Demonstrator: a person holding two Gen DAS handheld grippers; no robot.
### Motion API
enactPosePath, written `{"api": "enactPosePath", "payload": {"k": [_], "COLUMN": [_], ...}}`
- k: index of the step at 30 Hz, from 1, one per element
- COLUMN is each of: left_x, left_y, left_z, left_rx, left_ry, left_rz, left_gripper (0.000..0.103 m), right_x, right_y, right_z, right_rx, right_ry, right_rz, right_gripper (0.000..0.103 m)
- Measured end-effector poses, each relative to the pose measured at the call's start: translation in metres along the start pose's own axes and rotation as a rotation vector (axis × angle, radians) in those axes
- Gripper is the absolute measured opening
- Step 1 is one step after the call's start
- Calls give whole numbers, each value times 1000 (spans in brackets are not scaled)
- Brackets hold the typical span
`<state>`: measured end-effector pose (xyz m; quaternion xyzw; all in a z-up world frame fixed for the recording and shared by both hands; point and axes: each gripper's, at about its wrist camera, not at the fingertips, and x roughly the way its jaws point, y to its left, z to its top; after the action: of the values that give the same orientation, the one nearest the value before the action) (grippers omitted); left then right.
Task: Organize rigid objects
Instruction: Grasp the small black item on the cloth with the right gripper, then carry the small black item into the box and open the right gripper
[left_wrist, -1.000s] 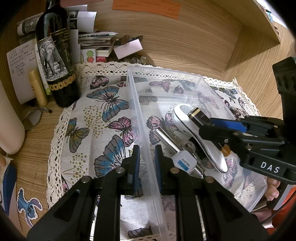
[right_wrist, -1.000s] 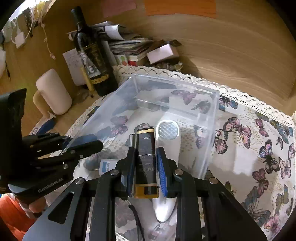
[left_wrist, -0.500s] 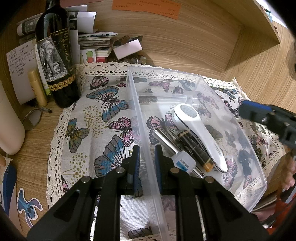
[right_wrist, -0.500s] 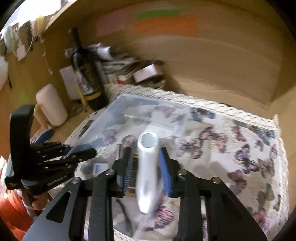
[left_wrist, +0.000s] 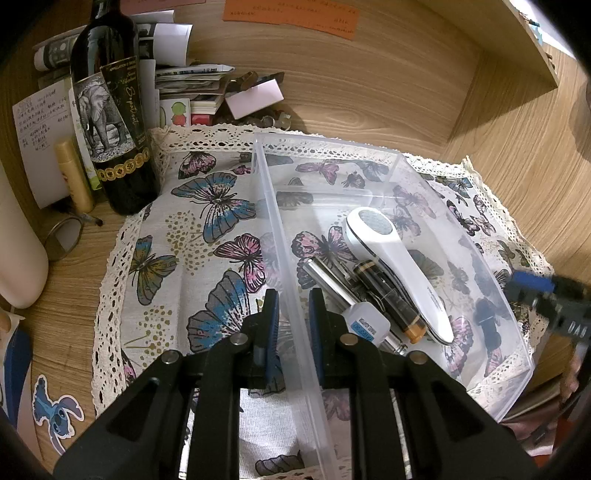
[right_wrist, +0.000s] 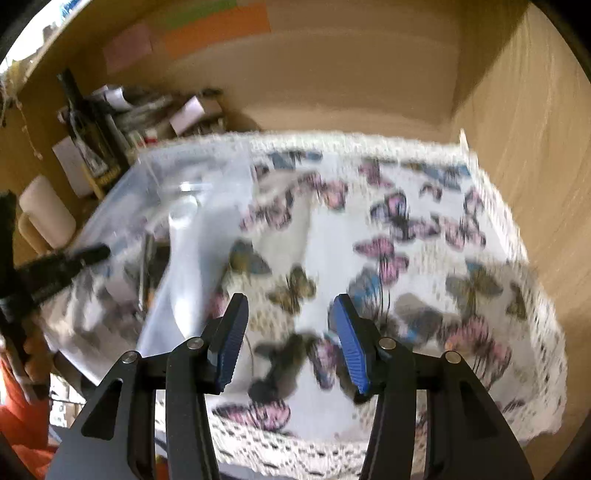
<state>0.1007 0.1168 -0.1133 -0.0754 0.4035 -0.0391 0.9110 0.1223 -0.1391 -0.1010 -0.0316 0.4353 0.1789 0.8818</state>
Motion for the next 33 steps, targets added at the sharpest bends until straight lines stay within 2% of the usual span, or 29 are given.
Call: {"api": "enactPosePath", "payload": {"k": [6,7,8,9,15,24,33], "left_x": [0,0,0,0,0,0,0], "left_y": [0,0,0,0,0,0,0], "left_z": [0,0,0,0,0,-1,0], "left_rx": [1,1,1,1,1,2,6], "left_ry": [0,0,0,0,0,0,2], "left_rz": [-1,-1,-1,-1,-1,0,1], "left_gripper": [15,15,15,15,15,15,15], "right_x": [24,28,31,33,23,0,-16], "right_y": [6,7,8,9,15,22,45], "right_z": [-21,-22,-23,-23,-17,10,36], "right_rx": [-8,-9,-10,-18,-48,-48,-58], "right_ry": [93,102,102,103,28,-94,-214], "right_rz": [26,35,41,45,22,30,119], "right_gripper": [45,42,28,26,24,24,24]}}
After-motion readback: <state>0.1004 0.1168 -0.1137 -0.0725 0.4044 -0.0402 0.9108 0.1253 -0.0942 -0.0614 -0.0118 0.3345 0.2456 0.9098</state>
